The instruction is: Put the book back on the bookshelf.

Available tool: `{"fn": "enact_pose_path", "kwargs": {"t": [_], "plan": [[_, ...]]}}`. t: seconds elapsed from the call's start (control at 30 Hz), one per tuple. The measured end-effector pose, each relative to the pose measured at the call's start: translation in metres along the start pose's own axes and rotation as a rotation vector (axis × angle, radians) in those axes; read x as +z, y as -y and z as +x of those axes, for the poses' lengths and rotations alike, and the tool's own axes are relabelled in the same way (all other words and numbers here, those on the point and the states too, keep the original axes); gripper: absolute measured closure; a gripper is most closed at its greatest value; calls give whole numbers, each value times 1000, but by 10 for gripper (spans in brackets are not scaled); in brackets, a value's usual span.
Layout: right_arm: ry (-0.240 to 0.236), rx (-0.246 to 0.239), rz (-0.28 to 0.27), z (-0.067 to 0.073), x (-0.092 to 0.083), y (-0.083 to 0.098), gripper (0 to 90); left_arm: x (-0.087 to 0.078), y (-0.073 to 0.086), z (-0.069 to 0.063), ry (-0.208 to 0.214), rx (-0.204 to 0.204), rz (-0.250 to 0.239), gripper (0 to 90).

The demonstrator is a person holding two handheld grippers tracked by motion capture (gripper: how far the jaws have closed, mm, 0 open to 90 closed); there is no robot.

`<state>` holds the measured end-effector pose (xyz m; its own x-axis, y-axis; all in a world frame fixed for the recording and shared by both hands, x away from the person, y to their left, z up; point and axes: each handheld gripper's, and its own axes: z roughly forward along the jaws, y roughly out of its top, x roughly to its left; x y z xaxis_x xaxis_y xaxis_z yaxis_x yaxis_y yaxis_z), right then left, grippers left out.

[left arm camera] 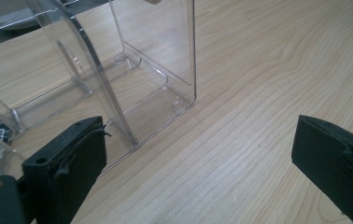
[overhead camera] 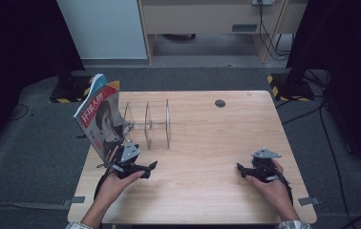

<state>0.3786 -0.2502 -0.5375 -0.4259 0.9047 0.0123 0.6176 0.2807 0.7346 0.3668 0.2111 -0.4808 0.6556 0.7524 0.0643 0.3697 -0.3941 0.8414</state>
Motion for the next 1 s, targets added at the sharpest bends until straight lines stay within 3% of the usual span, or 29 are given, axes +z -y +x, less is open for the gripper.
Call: {"fn": "enact_pose_path", "kwargs": {"t": [0.23,0.47,0.83,1.0], "plan": [[4,0,-1,0,0,0,212,15,-12,-13,32,7,-17,28],[5,-1,-3,0,0,1,208,38,-25,-37,83,61,6,28],[5,-1,-2,1,0,1,202,70,-35,-60,125,65,30,30],[5,-3,-2,1,0,1,197,87,-36,-72,139,91,68,31]]}}
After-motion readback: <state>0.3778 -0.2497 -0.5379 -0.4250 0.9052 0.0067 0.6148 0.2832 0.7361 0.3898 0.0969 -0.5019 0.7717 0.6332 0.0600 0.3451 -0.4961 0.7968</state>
